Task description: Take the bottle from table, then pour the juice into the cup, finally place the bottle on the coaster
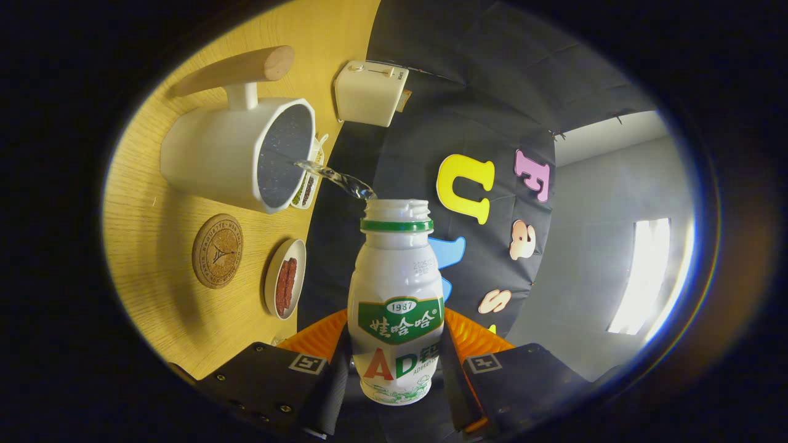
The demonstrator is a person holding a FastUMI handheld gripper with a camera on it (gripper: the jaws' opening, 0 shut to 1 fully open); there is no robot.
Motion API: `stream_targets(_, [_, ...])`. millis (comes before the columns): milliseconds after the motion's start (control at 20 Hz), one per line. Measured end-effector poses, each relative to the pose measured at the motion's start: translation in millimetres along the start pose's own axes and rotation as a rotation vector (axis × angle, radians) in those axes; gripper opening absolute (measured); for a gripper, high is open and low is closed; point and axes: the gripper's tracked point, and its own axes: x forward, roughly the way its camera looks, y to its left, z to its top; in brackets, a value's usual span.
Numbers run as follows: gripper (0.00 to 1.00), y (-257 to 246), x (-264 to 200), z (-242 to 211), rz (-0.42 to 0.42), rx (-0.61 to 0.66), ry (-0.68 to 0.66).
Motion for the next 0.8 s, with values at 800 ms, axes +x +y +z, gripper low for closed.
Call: stream_targets(800, [0.68,-7.2,0.2,-1.6,-0.008,-0.022,-0.007])
